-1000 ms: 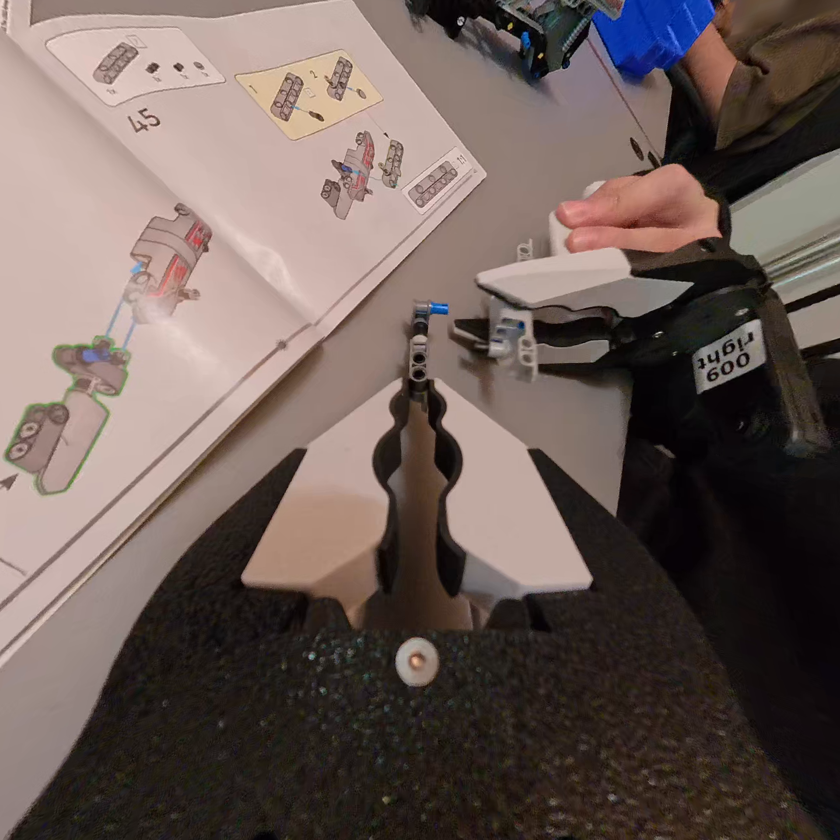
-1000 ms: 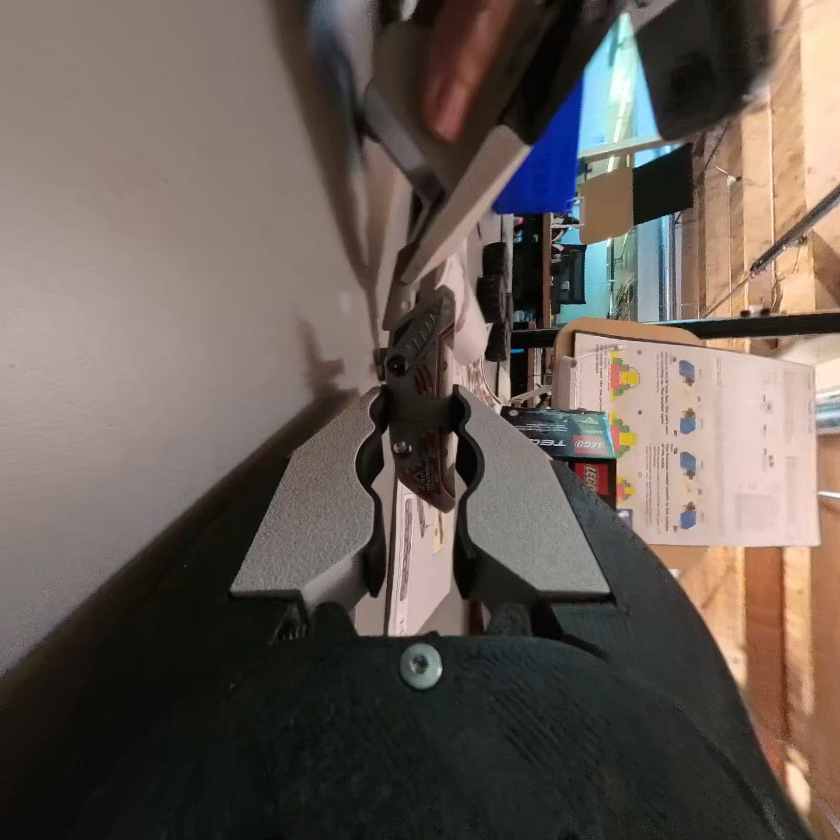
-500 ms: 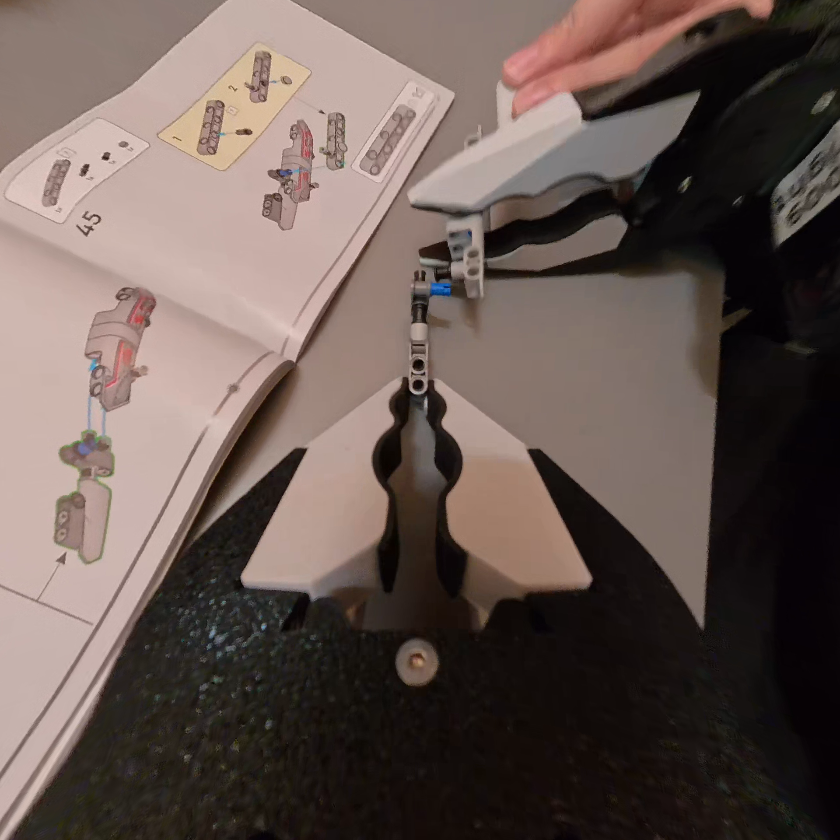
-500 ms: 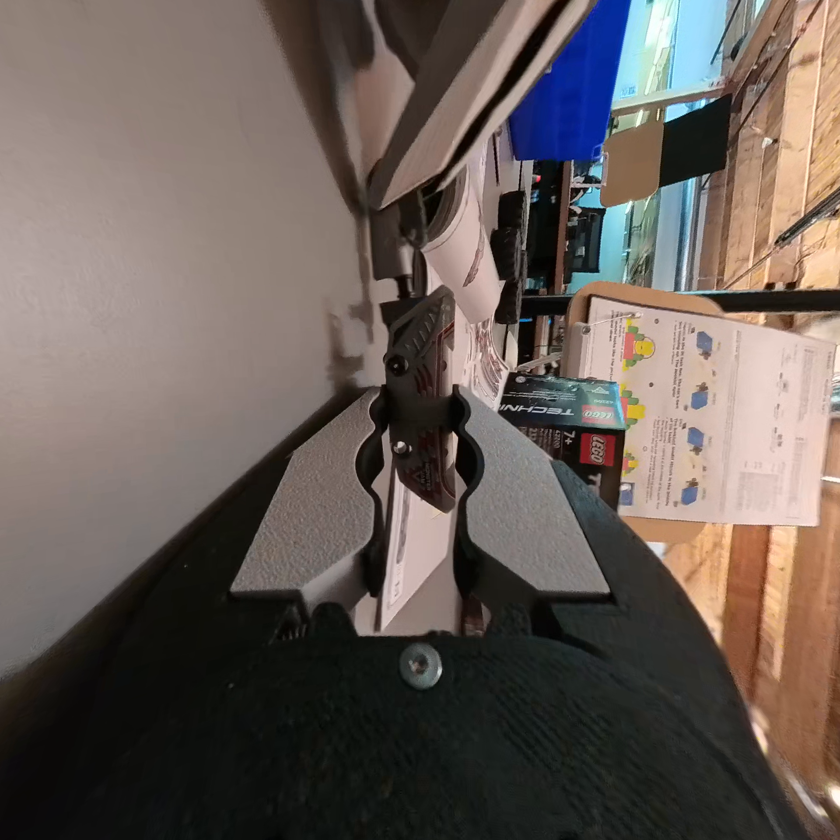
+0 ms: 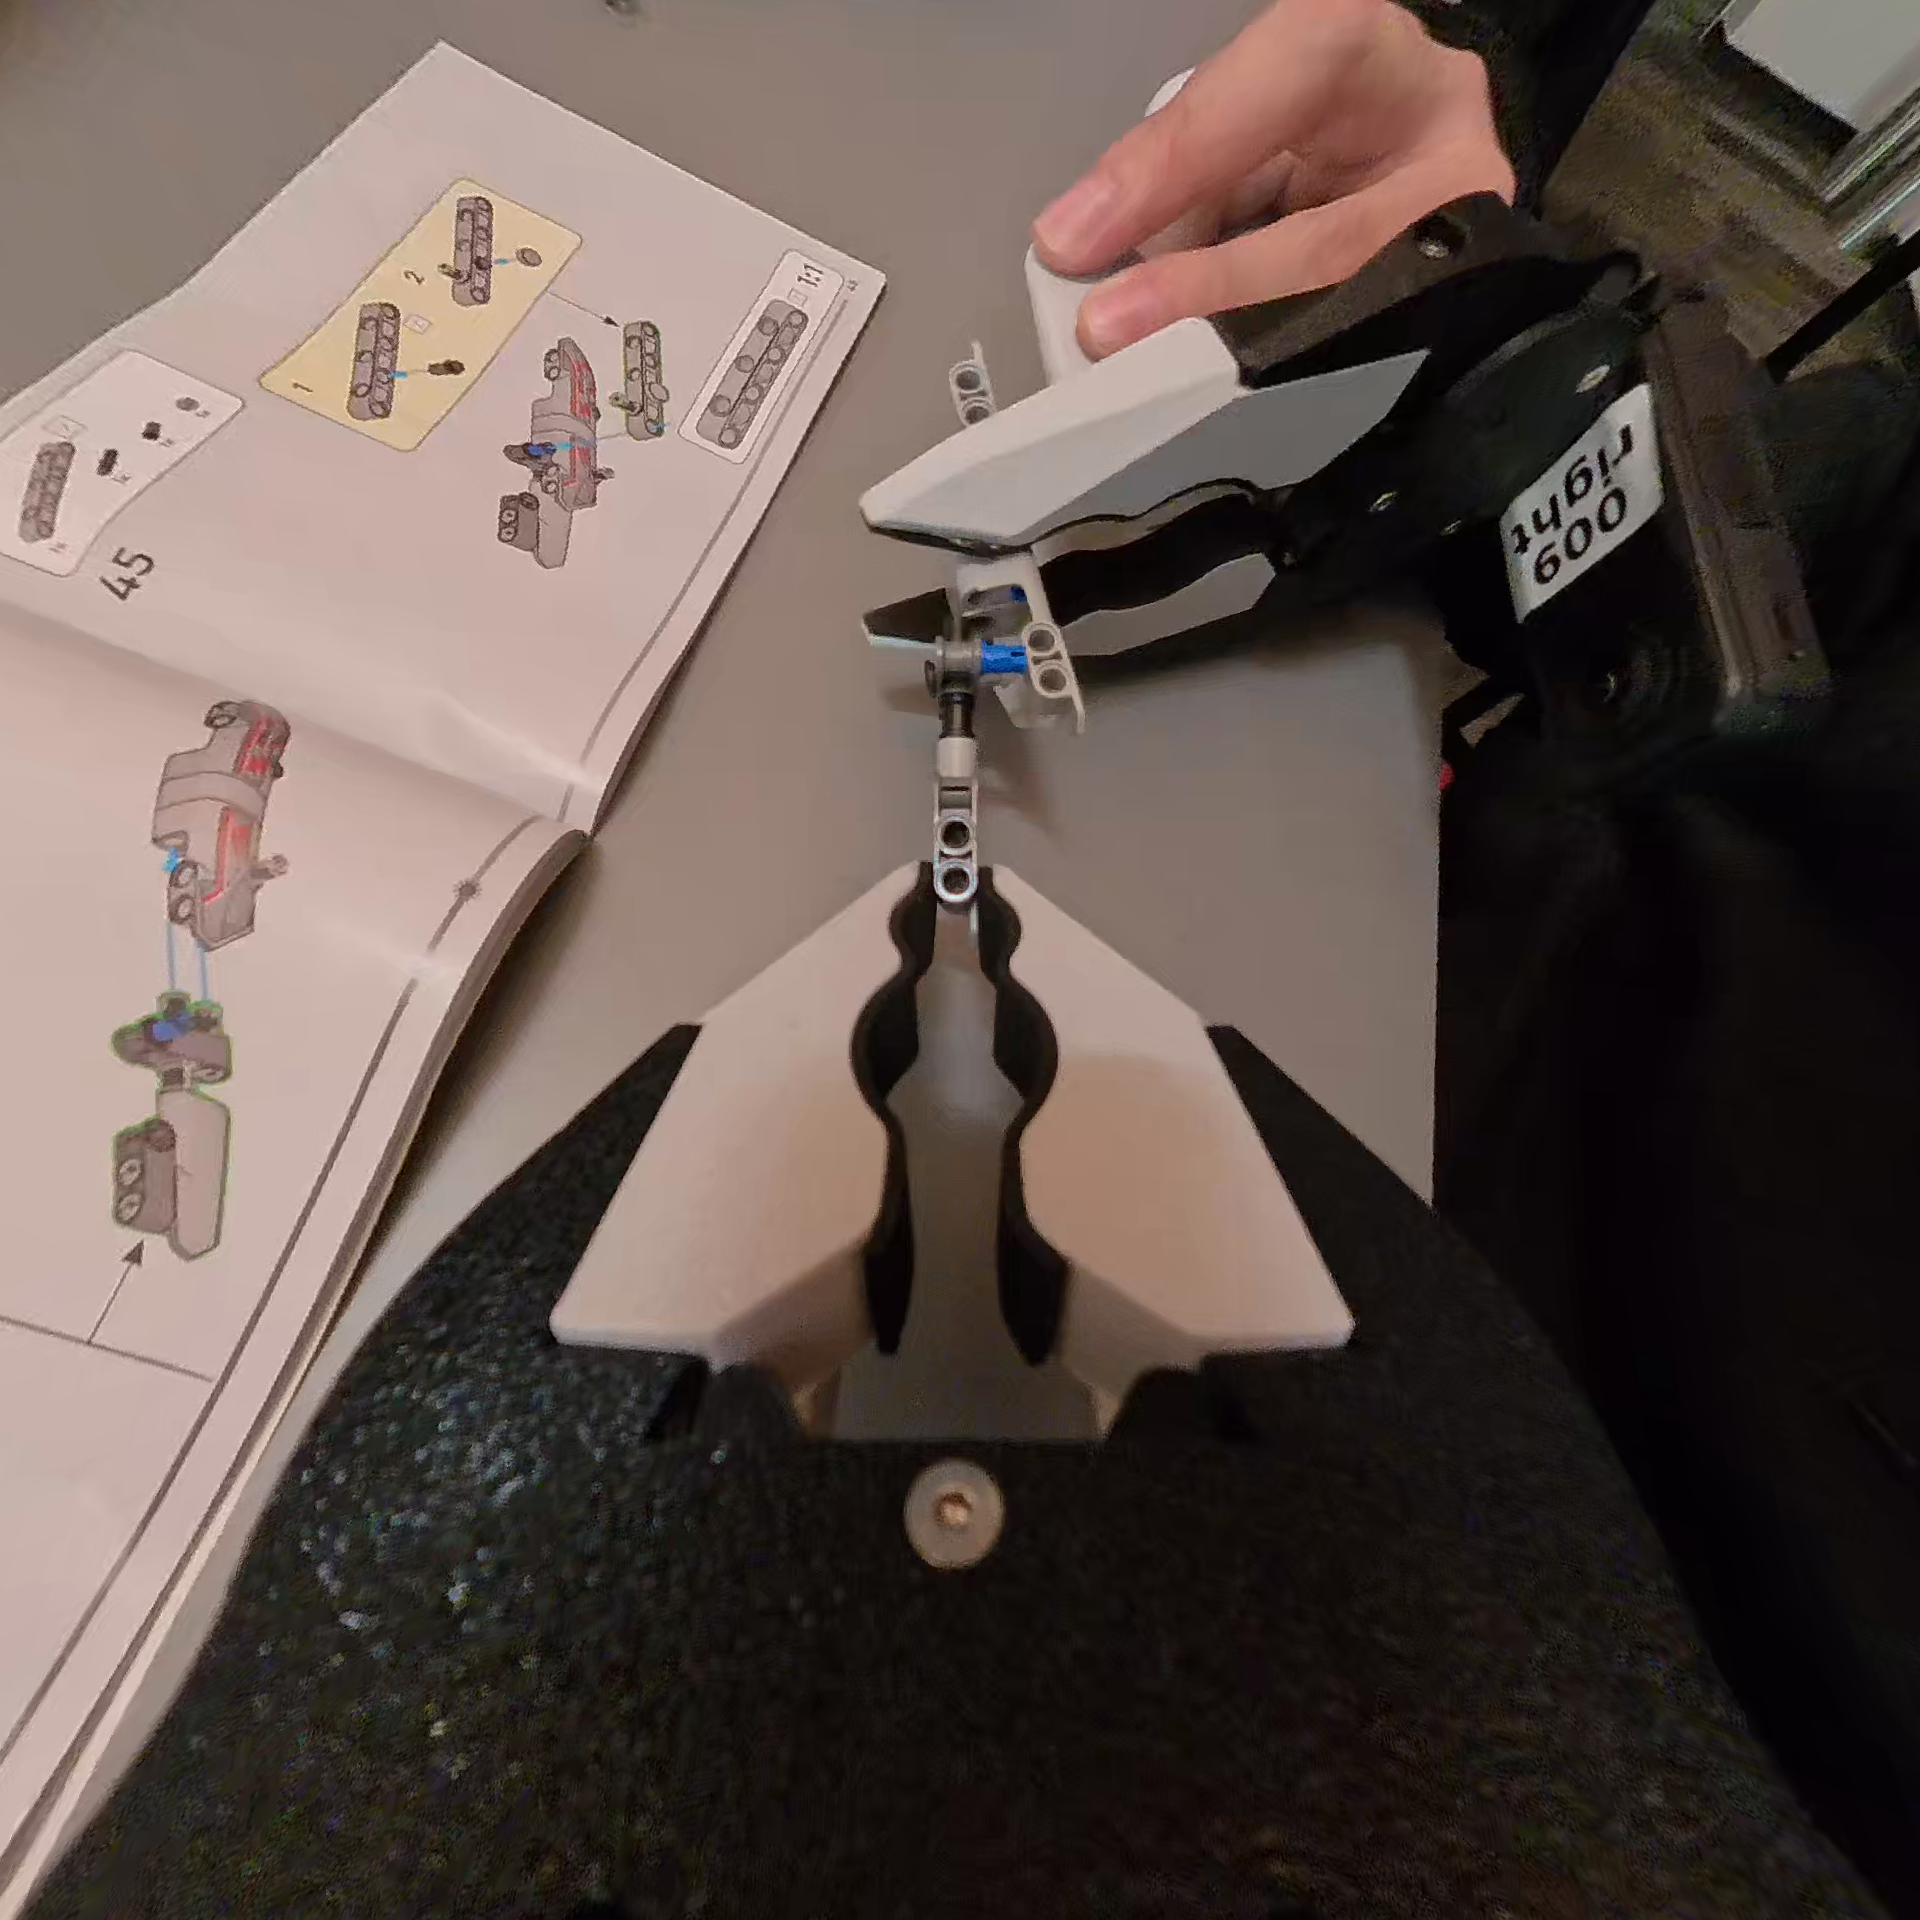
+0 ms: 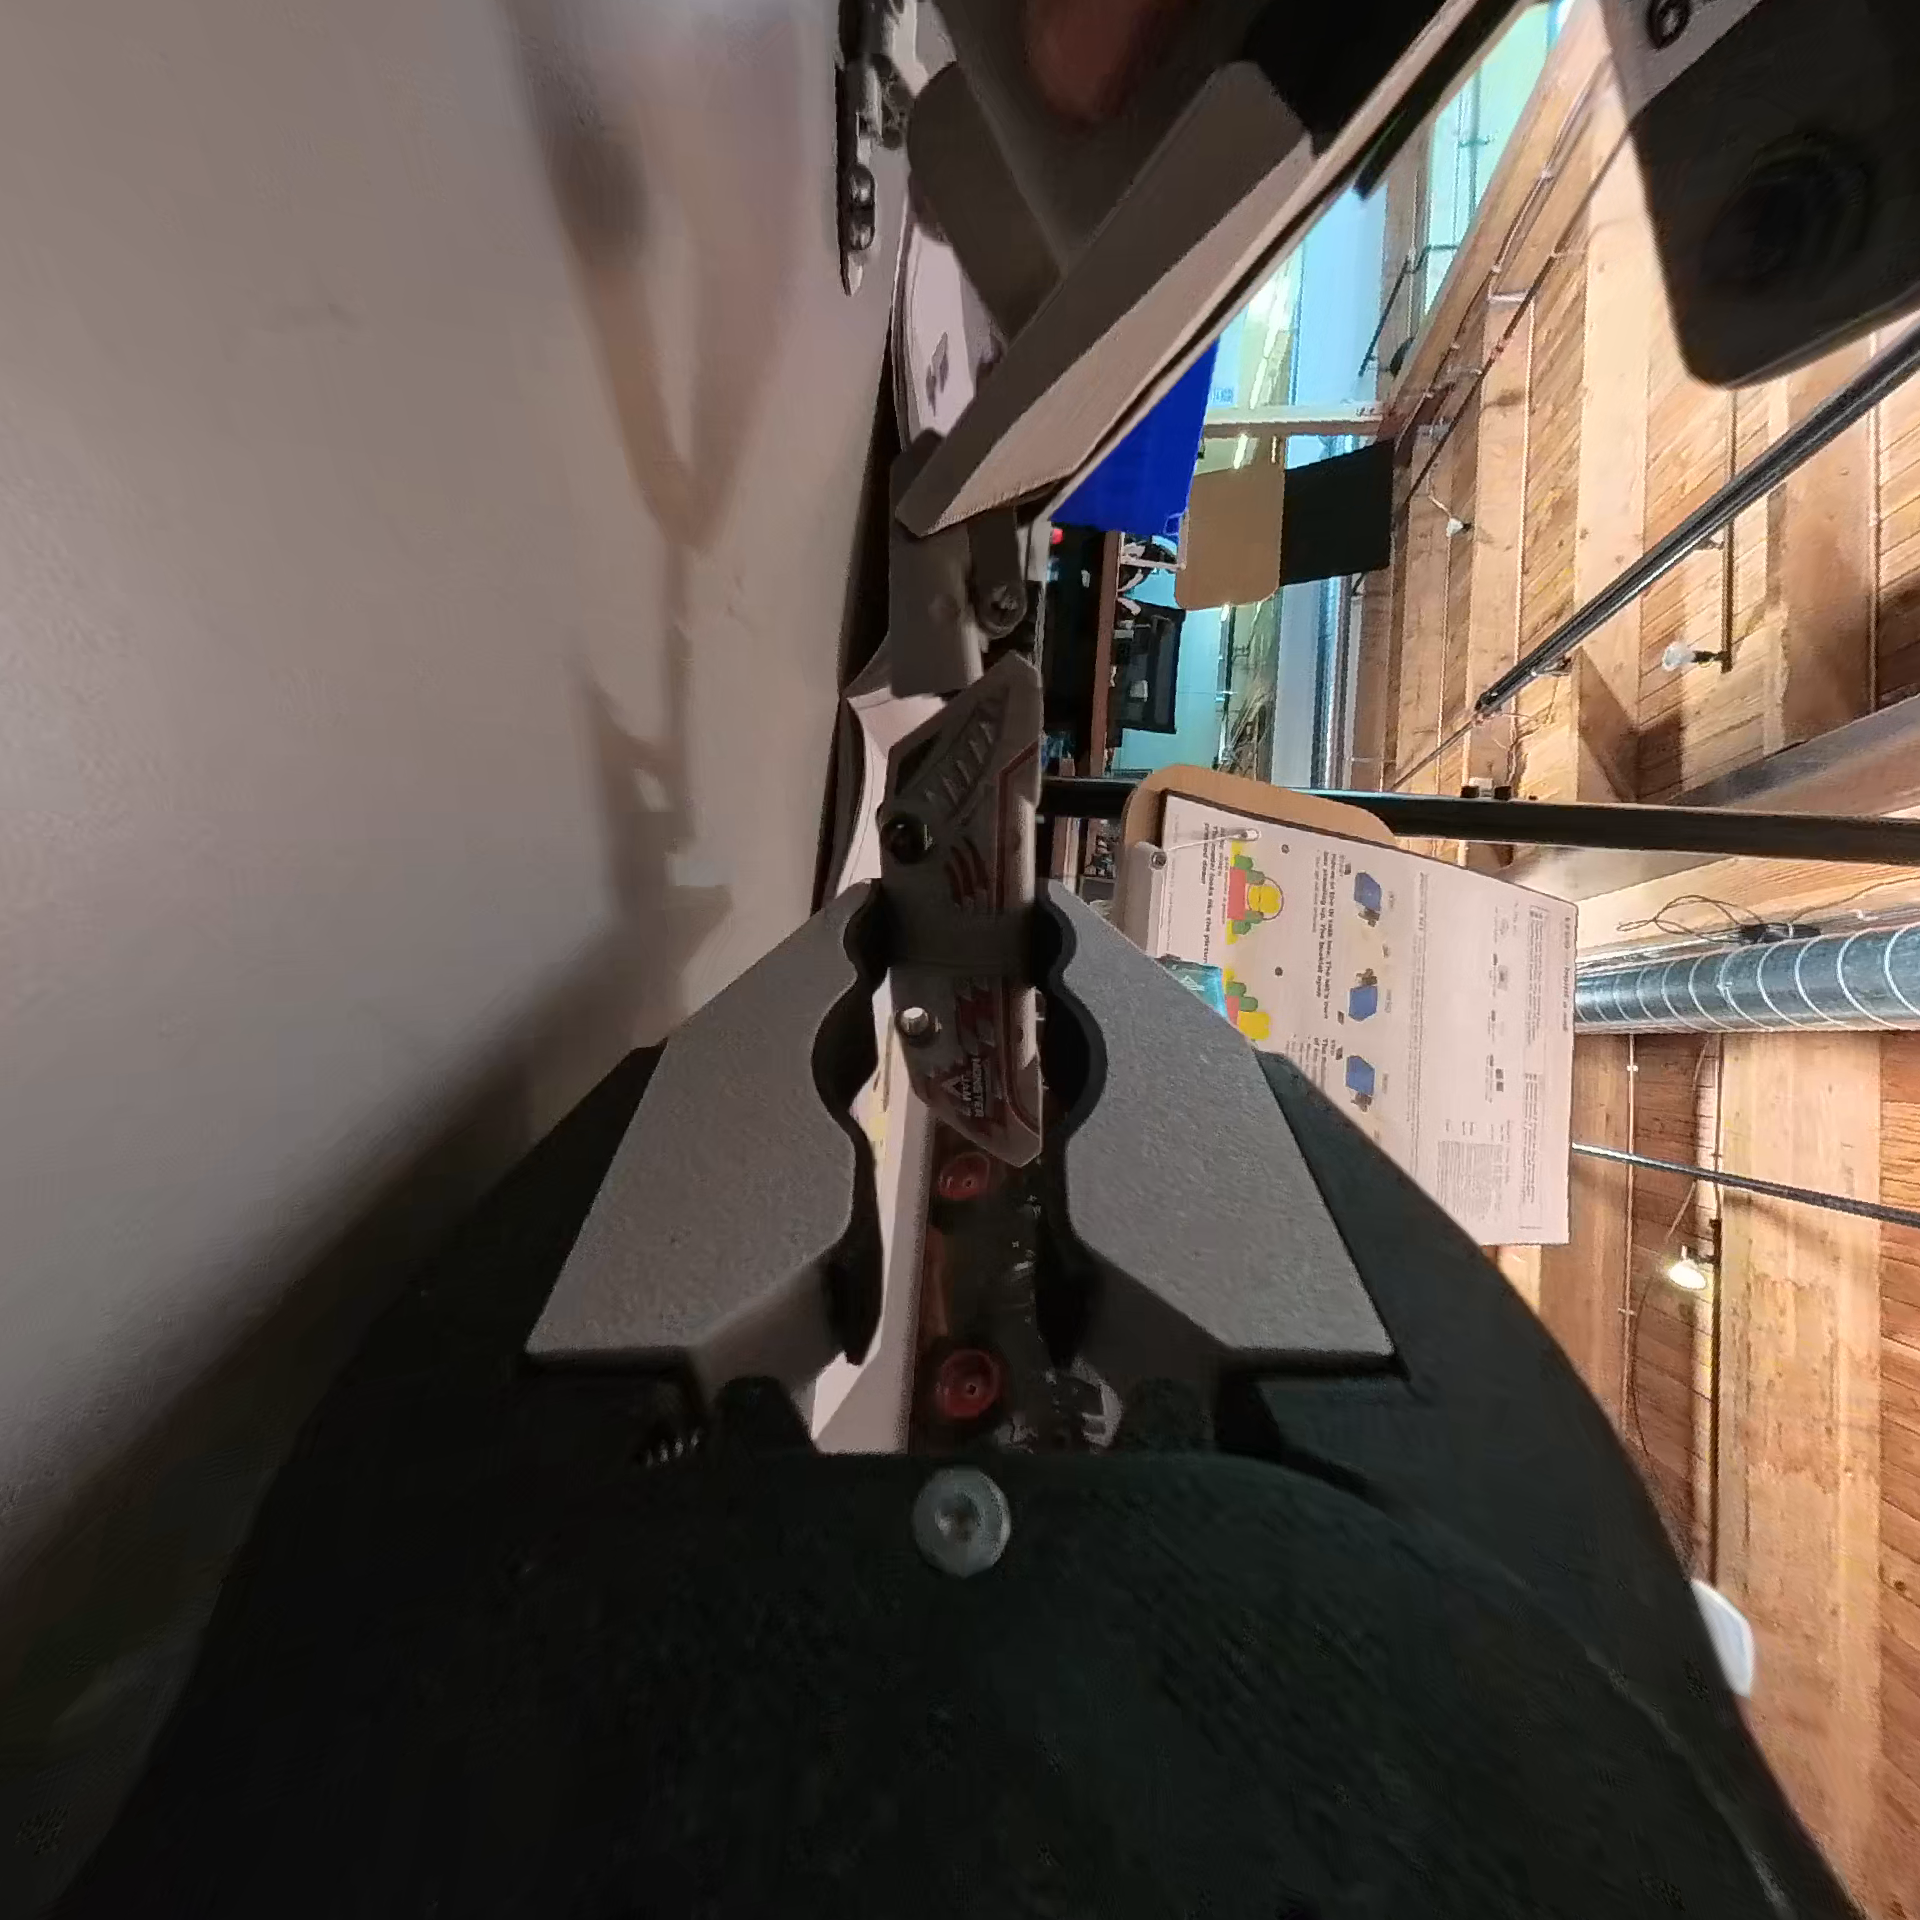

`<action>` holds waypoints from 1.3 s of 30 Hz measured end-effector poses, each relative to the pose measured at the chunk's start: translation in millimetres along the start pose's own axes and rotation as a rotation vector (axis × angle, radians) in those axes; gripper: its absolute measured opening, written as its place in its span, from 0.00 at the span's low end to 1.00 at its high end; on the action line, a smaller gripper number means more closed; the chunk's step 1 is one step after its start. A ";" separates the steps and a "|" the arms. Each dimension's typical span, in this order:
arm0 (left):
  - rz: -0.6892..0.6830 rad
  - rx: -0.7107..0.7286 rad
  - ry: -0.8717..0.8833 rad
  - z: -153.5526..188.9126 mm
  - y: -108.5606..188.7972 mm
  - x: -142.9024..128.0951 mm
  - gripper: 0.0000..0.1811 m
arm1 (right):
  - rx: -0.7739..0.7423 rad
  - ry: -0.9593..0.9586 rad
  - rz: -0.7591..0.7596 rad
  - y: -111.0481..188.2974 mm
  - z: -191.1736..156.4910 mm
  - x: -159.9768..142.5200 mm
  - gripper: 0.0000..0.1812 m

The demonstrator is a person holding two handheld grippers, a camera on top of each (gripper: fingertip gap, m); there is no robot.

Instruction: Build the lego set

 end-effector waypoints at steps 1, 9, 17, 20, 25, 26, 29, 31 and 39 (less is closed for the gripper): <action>0.002 0.006 -0.004 0.9 1.4 0.8 0.03 | 0.001 -0.004 -0.011 -0.4 0.0 -0.5 0.14; -0.045 0.062 0.021 6.0 -2.9 1.7 0.03 | 0.039 0.010 -0.037 -3.1 -3.8 1.4 0.14; -0.009 0.119 -0.071 3.2 -12.4 3.1 0.03 | 0.126 0.026 -0.098 -3.8 -14.2 -1.8 0.14; 0.046 0.091 -0.067 3.2 -16.1 5.7 0.03 | 0.135 -0.017 -0.101 -2.8 -13.7 1.0 0.14; 0.084 0.090 -0.020 0.2 -19.6 6.8 0.03 | 0.139 -0.059 -0.136 0.9 -12.1 -1.5 0.14; 0.094 0.094 0.009 -0.2 -21.0 7.5 0.03 | 0.136 -0.056 -0.152 0.8 -11.8 -2.5 0.14; 0.148 0.099 0.109 -2.0 -25.2 10.7 0.03 | 0.144 -0.105 -0.198 0.9 -10.5 -7.7 0.14; 0.168 0.108 0.138 -2.2 -27.5 11.9 0.03 | 0.152 -0.123 -0.214 0.6 -10.0 -10.0 0.14; 0.120 0.213 0.145 5.2 -28.9 17.8 0.03 | 0.149 -0.057 -0.296 -4.2 -9.2 -7.4 0.14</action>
Point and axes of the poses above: each gripper's, where its closed fingertips meet, y back along the fingers, x out of its top, z = x × y across the jaws, the point moved 6 cm from there along y, back along the fingers, and after that the axes turned 2 degrees about -z, right-handed, at the moved point
